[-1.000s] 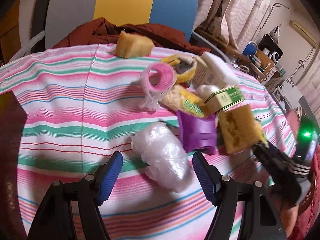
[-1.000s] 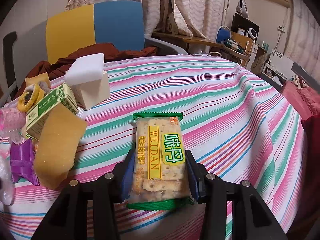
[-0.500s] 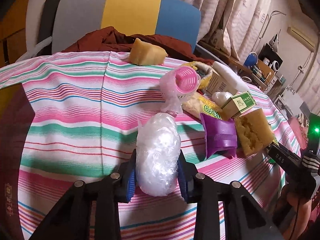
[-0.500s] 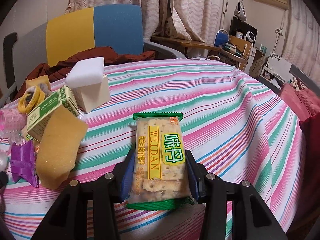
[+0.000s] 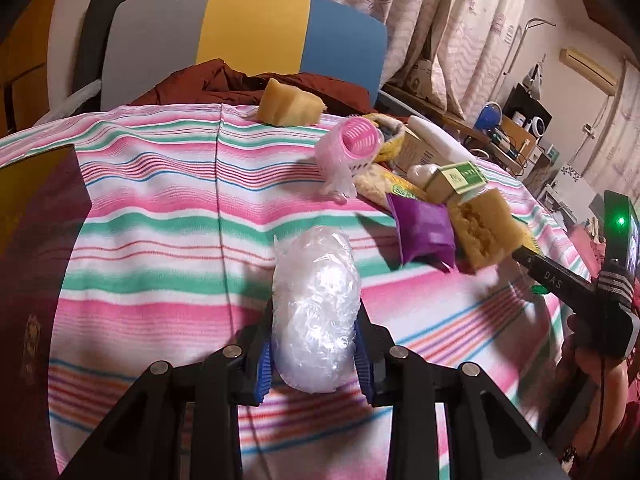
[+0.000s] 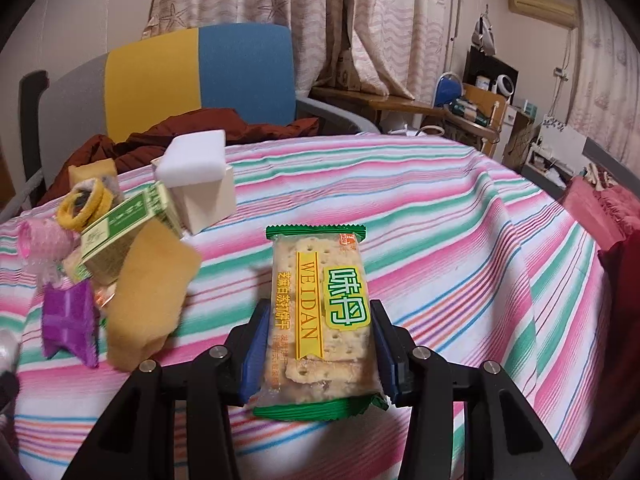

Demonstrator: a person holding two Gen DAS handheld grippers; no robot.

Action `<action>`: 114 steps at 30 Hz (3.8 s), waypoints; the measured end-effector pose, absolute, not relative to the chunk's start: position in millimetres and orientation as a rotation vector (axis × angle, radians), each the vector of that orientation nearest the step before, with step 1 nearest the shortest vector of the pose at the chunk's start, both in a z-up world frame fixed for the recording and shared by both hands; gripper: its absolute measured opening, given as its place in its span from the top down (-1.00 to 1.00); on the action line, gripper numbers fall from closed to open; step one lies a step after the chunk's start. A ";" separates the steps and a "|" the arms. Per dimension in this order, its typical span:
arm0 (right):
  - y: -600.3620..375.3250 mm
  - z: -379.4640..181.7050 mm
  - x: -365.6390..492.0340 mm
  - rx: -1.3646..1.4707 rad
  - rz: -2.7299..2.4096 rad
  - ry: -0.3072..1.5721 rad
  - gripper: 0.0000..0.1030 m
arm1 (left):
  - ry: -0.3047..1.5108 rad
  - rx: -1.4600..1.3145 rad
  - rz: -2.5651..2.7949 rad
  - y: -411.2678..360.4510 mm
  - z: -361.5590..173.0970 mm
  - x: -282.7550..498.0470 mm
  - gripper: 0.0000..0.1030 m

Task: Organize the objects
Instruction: 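Carry the cracker pack and plastic bag with both tools over the tray, then open both tools to drop the cracker pack and bag into the tray, then grasp a second yellow sponge with the right tool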

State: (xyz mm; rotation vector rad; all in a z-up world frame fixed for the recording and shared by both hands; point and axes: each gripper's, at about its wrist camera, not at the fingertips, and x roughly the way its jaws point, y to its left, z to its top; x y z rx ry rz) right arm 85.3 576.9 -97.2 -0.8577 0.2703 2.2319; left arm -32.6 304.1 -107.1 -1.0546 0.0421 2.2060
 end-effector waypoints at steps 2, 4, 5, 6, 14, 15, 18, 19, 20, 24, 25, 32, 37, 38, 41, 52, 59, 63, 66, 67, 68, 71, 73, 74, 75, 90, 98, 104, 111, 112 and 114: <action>572.5 -97.8 91.0 -0.868 2.244 0.299 0.08 | 0.044 -1.046 2.195 300.7 -108.0 -27.9 0.37; 567.7 -98.9 99.6 -0.884 2.265 0.357 0.08 | 0.048 -1.036 2.181 298.1 -108.4 -23.6 0.37; 564.9 -100.0 104.3 -0.890 2.271 0.389 0.08 | 0.045 -1.031 2.174 296.2 -108.9 -21.6 0.37; 561.1 -100.4 107.9 -0.894 2.276 0.416 0.08 | 0.037 -1.027 2.167 294.1 -109.6 -19.8 0.37; 514.6 -98.6 121.3 -0.949 2.378 0.486 0.08 | 0.046 -1.003 2.136 286.3 -109.9 -7.4 0.37; 506.8 -97.9 121.1 -0.961 2.396 0.496 0.08 | 0.050 -1.003 2.131 285.9 -109.5 -6.2 0.37; 488.4 -98.3 118.4 -0.997 2.438 0.522 0.08 | 0.082 -0.999 2.111 283.4 -106.1 -0.3 0.37; 481.9 -98.8 117.5 -1.011 2.453 0.528 0.08 | 0.082 -0.992 2.110 279.8 -103.7 4.5 0.37; 473.8 -98.7 116.1 -1.025 2.472 0.526 0.08 | 0.070 -0.984 2.108 275.6 -101.7 8.1 0.37; 449.7 -95.8 113.2 -1.049 2.528 0.511 0.08 | 0.040 -0.937 2.103 256.3 -88.5 24.5 0.37; 445.8 -94.6 112.6 -1.050 2.535 0.512 0.08 | 0.040 -0.916 2.102 250.8 -84.1 29.3 0.37; 417.0 -83.8 107.2 -1.072 2.604 0.526 0.08 | 0.007 -0.835 2.126 210.8 -54.6 46.6 0.37; 388.7 -72.6 103.3 -1.081 2.681 0.508 0.08 | -0.045 -0.846 2.176 177.7 -46.7 43.1 0.37; 383.9 -70.9 101.6 -1.081 2.694 0.510 0.08 | -0.061 -0.852 2.186 171.5 -45.8 41.3 0.37; 368.5 -63.3 97.5 -1.080 2.740 0.521 0.08 | -0.108 -0.867 2.229 146.2 -43.5 34.3 0.37; 295.0 -40.4 73.3 -1.140 2.931 0.472 0.08 | -0.220 -0.974 2.416 54.4 -48.5 -6.6 0.37; 247.2 -30.4 47.9 -1.178 3.034 0.406 0.08 | -0.241 -1.111 2.447 34.9 -66.0 -29.3 0.37; 227.6 -28.2 33.1 -1.185 3.066 0.370 0.08 | -0.199 -1.161 2.463 34.0 -74.1 -32.7 0.37; 214.7 -29.1 20.2 -1.191 3.070 0.347 0.08 | -0.179 -1.181 2.464 34.3 -78.0 -34.8 0.37; 211.4 -29.8 16.7 -1.192 3.070 0.339 0.08 | -0.159 -1.185 2.465 33.5 -78.7 -34.8 0.37; 208.1 -30.5 13.4 -1.195 3.069 0.330 0.08 | -0.146 -1.189 2.464 34.3 -79.3 -34.9 0.37; 202.8 -35.3 0.3 -1.216 3.045 0.306 0.08 | -0.129 -1.190 2.467 34.3 -80.3 -34.8 0.37; 201.1 -38.8 -7.0 -1.229 3.028 0.306 0.08 | -0.121 -1.192 2.472 34.4 -80.4 -33.5 0.37; 200.0 -40.7 -10.4 -1.228 3.019 0.297 0.07 | -0.118 -1.192 2.477 34.5 -80.4 -33.6 0.35; 198.7 -42.2 -14.1 -1.225 3.010 0.283 0.07 | -0.110 -1.194 2.487 34.7 -80.4 -33.5 0.30; 225.9 -38.3 -3.2 -1.126 2.967 0.402 -0.25 | -0.161 -1.164 2.601 28.3 -67.9 -30.6 -0.11; 244.2 -37.7 5.9 -1.105 2.928 0.461 -0.31 | -0.178 -1.124 2.566 36.3 -59.9 -23.8 -0.27; 258.5 -41.1 14.9 -1.094 2.892 0.469 -0.35 | -0.214 -1.120 2.520 45.5 -56.1 -18.9 -0.27; 287.0 -48.9 28.5 -1.088 2.821 0.480 -0.36 | -0.164 -1.073 2.473 64.9 -50.5 -4.3 -0.27; 292.2 -49.8 30.4 -1.086 2.808 0.474 -0.36 | -0.153 -1.060 2.467 68.0 -49.8 -1.6 -0.27; 301.6 -50.6 33.7 -1.082 2.784 0.464 -0.36 | -0.126 -1.035 2.455 75.0 -48.2 3.9 -0.27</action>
